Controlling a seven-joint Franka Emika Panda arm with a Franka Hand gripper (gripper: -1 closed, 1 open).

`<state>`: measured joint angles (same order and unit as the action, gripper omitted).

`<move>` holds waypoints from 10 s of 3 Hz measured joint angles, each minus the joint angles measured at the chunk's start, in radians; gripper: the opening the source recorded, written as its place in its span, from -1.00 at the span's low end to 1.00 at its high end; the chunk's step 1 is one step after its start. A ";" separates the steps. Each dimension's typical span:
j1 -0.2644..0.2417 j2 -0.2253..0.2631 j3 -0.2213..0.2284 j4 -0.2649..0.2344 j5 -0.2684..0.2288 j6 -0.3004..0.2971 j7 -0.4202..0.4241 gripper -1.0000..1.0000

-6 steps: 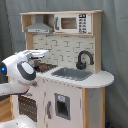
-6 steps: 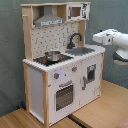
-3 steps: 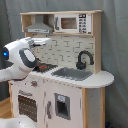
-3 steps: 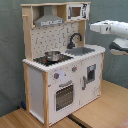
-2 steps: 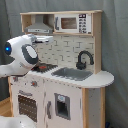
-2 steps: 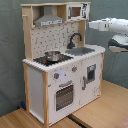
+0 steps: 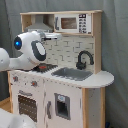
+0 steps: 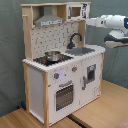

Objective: Play with the kitchen

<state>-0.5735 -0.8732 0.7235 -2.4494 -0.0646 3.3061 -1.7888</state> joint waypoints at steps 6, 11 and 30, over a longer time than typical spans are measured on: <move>-0.228 0.298 0.228 0.352 -0.002 -0.004 -0.071 1.00; -0.498 0.311 0.465 0.523 -0.001 -0.120 -0.033 1.00; -0.015 0.101 0.147 0.291 0.190 0.185 0.286 1.00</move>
<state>-0.5881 -0.7718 0.8706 -2.1586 0.1252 3.4913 -1.5030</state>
